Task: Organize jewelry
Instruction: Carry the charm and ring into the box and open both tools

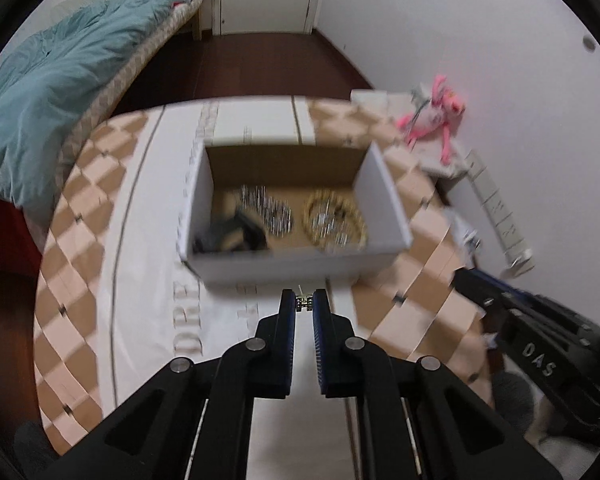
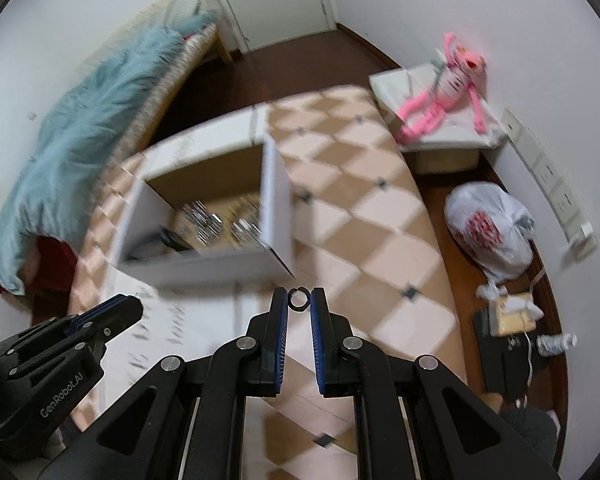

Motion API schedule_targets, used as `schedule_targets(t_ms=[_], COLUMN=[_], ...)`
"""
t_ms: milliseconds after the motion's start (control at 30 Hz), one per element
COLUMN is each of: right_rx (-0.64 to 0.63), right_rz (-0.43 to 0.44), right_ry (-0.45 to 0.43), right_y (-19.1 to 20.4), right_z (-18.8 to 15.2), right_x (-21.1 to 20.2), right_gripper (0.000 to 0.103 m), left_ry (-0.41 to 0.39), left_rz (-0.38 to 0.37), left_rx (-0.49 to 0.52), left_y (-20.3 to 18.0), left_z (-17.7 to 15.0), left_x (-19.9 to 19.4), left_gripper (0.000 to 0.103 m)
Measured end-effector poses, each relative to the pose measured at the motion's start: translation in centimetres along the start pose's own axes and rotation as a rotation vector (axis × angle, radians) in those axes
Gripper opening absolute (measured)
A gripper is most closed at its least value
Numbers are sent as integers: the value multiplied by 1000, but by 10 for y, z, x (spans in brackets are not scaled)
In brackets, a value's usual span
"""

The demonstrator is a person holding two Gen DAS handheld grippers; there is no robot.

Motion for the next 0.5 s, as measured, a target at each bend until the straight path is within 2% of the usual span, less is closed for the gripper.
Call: schedule_targets(t_ms=[100, 200, 300, 500], right_rx=[-35, -82, -102, -133], right_rz=[31, 34, 47, 52], right_ry=[-13, -17, 42, 160], right_y=[21, 36, 47, 54], right_z=[30, 55, 74, 90], right_x=[1, 12, 38, 85], right_gripper=[12, 12, 12, 12], left_ry=[-8, 23, 57, 140], left_rz=[-36, -33, -17, 6], left_rx=[-15, -17, -20, -25], left_y=[4, 15, 26, 40], left_z=[31, 57, 74, 89], left_x=[-6, 7, 22, 52], left_gripper=[6, 6, 6, 6])
Point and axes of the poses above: each gripper's, at about its wrist camera, not at the fingertips, and x roughly the way its jaws point, y to its left, z to its top, the point moved 8 cm from there along x, roughly the way its jaws point
